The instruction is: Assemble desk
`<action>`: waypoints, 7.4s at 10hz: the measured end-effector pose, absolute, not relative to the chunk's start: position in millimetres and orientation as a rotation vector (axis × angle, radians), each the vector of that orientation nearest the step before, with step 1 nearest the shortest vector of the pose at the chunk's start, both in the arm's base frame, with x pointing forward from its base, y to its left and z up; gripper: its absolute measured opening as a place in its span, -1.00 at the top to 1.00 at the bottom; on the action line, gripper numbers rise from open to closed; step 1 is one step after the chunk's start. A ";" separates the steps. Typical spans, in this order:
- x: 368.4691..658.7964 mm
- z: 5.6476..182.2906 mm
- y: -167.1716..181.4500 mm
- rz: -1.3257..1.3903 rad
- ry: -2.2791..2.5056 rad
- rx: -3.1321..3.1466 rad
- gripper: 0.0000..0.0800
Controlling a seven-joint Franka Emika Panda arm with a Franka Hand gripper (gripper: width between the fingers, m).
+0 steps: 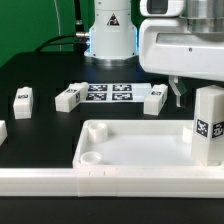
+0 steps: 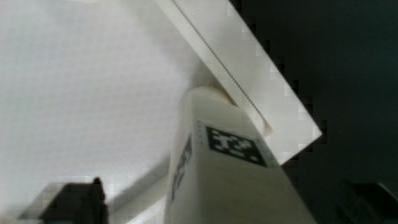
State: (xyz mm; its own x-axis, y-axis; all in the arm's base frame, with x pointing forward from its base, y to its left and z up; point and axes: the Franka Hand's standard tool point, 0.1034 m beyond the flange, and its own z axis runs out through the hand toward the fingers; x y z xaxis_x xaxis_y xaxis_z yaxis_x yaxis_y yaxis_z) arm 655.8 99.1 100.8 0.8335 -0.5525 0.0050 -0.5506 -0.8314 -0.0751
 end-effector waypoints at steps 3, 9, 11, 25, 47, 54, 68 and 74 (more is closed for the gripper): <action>656.3 101.5 99.6 -0.055 0.536 -3.026 -0.62; 657.4 101.2 93.8 -0.079 -0.187 -3.079 -0.62; 657.6 100.9 91.5 -0.083 -0.360 -3.068 -0.62; 656.9 100.1 90.4 -0.066 0.302 -3.067 0.28; 598.5 108.7 87.8 -0.128 0.671 -3.004 -0.62; 559.0 90.4 73.3 -0.143 0.588 -3.035 -0.62; 466.7 57.5 25.3 0.381 0.729 -2.951 -0.62; 458.1 54.5 23.5 0.902 0.572 -2.820 -0.62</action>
Offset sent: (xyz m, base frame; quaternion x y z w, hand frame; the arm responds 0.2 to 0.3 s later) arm -0.0001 0.0068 0.0045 -0.0019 -0.0026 -0.1616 0.9868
